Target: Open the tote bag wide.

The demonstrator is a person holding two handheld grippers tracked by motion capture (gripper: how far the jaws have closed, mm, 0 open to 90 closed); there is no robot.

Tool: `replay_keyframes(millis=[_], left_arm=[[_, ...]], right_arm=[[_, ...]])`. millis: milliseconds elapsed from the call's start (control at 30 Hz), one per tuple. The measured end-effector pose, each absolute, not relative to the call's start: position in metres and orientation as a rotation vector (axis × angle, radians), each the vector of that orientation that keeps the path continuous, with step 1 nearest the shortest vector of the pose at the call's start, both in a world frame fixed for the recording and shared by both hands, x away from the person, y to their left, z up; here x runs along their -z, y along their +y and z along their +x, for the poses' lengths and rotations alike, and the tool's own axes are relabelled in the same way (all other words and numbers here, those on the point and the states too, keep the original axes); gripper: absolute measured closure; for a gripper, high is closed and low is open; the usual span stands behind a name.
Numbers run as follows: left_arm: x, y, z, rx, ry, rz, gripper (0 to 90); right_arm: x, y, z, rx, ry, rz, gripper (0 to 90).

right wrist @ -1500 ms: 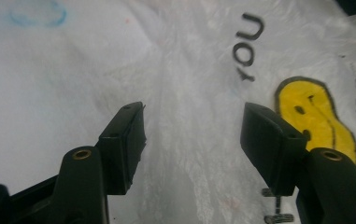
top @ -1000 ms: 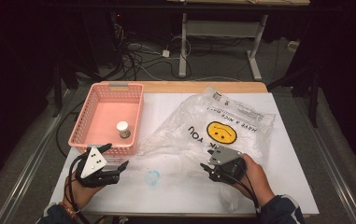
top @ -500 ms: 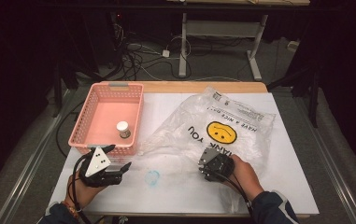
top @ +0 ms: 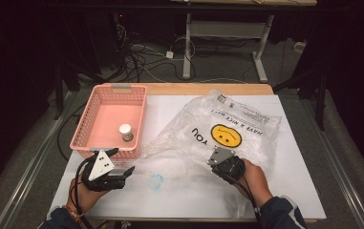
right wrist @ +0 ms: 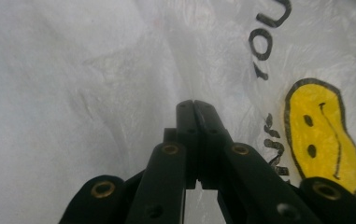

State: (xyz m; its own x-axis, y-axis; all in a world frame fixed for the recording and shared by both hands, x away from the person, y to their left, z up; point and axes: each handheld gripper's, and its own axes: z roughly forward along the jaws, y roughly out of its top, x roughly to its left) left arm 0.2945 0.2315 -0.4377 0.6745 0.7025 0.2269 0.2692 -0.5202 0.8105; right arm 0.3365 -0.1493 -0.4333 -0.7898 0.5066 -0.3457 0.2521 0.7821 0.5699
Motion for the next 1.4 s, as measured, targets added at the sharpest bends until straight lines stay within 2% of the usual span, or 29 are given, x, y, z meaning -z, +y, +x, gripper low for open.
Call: replay_keyframes(millis=[500,800,967,1400], left_arm=[[0.423,0.232,0.308,-0.763,0.723,2.088,19.6],[0.404,0.245,0.327,-0.788,0.782,2.056,19.6],[0.399,0.248,0.348,-0.749,0.824,2.072,19.6],[0.388,0.249,0.389,-0.666,0.757,2.055,16.2]], right_arm=[[0.394,-0.162,0.323,-0.890,2.279,0.606,90.0],[0.379,-0.166,0.316,-0.931,2.131,0.608,90.0],[0.378,-0.165,0.314,-0.936,2.114,0.604,90.0],[0.383,-0.165,0.314,-0.928,2.160,0.579,90.0]])
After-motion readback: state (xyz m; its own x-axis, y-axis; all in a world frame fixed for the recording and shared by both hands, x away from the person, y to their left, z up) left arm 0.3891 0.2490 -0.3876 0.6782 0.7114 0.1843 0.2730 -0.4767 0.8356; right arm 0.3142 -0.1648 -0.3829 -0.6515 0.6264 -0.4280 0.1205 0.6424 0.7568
